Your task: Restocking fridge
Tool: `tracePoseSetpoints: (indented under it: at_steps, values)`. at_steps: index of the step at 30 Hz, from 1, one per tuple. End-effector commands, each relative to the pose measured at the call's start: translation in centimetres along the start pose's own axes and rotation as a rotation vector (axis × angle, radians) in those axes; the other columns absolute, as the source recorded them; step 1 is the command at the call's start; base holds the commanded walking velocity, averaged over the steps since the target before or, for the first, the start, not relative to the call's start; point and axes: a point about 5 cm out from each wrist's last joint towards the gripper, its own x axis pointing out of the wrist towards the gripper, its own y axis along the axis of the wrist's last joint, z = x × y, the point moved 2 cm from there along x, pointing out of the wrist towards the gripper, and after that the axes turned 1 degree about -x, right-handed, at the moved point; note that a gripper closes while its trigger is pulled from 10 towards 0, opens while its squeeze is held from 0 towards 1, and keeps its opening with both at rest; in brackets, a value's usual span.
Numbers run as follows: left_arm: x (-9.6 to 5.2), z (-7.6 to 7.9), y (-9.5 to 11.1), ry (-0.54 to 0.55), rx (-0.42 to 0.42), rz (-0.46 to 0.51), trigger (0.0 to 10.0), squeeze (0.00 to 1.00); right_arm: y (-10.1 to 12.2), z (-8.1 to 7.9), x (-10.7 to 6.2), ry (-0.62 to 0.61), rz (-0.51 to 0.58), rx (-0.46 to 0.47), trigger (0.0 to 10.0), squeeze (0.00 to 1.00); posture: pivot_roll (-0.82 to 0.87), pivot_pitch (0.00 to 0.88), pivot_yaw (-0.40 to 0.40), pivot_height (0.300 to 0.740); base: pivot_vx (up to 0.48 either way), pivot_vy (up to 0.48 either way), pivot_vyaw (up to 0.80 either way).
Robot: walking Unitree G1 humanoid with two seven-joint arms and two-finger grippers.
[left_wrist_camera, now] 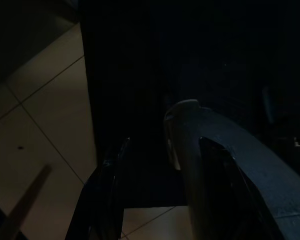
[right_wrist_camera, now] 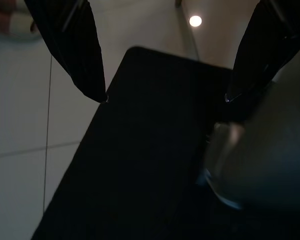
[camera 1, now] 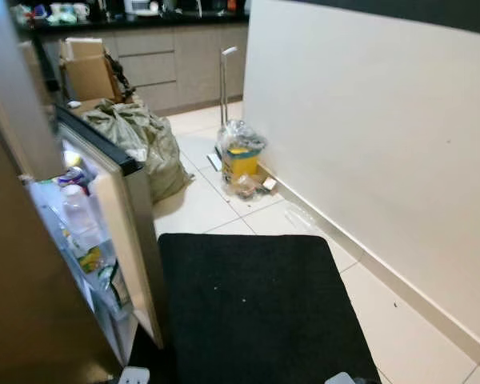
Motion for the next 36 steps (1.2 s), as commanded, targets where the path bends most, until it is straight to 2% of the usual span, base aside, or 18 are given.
tracePoseSetpoints:
  at_steps: [1, 7, 9, 14, 36]
  values:
    - [-0.1, -0.1, -0.4, 0.003, -0.008, -0.013, 10.0, 0.0, 0.1, 0.2, 0.0, -0.002, 0.004, 0.01, 10.0, 0.0, -0.03, 0.0, 0.023, 0.74, 0.0, -0.465, 0.0]
    - [-0.1, -0.5, 0.0, 0.011, -0.007, -0.004, 10.0, 0.0, 0.0, 0.0, 0.0, 0.012, 0.0, 0.019, 10.0, 0.0, -0.03, 0.0, 0.026, 0.74, 0.0, -0.465, 0.0]
    - [-0.1, -0.7, 0.2, 0.022, -0.019, 0.0, 10.0, 0.0, -0.2, -0.2, 0.0, 0.034, -0.005, 0.06, 10.0, 0.0, -0.04, 0.0, 0.029, 0.74, 0.0, 0.0, 0.61]
    - [0.0, -0.6, 0.3, 0.026, -0.018, 0.004, 10.0, 0.0, -0.3, -0.5, 0.0, 0.06, -0.005, 0.082, 10.0, 0.0, -0.04, 0.0, 0.031, 0.74, 0.0, 0.0, 0.79]
    - [0.1, -0.2, 0.9, 0.025, -0.013, 0.015, 10.0, 0.0, -0.4, -0.6, -0.1, 0.082, -0.008, 0.073, 10.0, 0.0, -0.04, 0.0, 0.03, 0.74, 0.0, 0.0, 0.79]
